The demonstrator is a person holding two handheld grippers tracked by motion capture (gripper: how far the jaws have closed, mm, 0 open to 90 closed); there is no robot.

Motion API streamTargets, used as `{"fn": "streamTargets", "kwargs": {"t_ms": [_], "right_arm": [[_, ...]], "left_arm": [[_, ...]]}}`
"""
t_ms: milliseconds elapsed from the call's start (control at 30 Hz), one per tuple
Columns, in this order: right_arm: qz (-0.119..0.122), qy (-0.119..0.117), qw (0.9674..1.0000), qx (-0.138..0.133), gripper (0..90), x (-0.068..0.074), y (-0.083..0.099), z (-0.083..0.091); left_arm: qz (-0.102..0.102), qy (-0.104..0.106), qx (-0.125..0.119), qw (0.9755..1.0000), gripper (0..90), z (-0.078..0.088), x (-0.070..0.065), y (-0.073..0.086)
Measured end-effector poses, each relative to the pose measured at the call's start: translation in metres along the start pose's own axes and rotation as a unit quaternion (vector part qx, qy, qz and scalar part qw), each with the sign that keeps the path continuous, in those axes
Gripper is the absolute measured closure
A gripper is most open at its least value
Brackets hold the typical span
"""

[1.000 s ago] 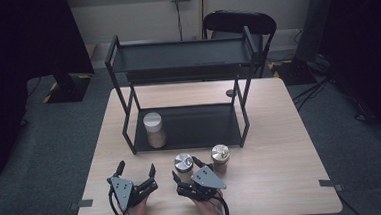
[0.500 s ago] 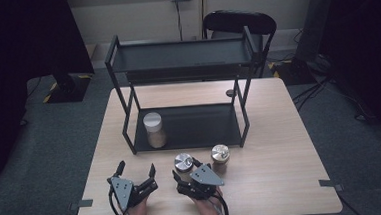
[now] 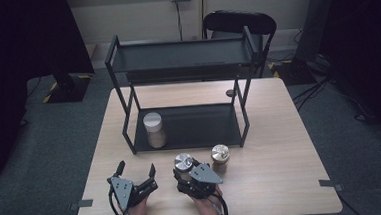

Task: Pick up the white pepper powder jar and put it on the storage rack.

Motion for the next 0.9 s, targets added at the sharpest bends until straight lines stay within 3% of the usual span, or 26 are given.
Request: {"fn": "streamTargets", "kwargs": {"t_ms": [900], "right_arm": [[0.003,0.005,1.0,0.0,30.7,0.0026,-0.0001,0.0007]], "left_arm": [[0.0,0.001,0.0,1.0,1.1,-0.0001,0.0002,0.0]]}}
Point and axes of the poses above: each handheld gripper's, and its own axes: z roughly backward along the jaws, y roughly out of its underside, x roughly to its left, the point moved 4 cm from there along -z, roughly forward along the jaws, and after that the axes turned 11 degrees about -y, right-handed, at the moved point
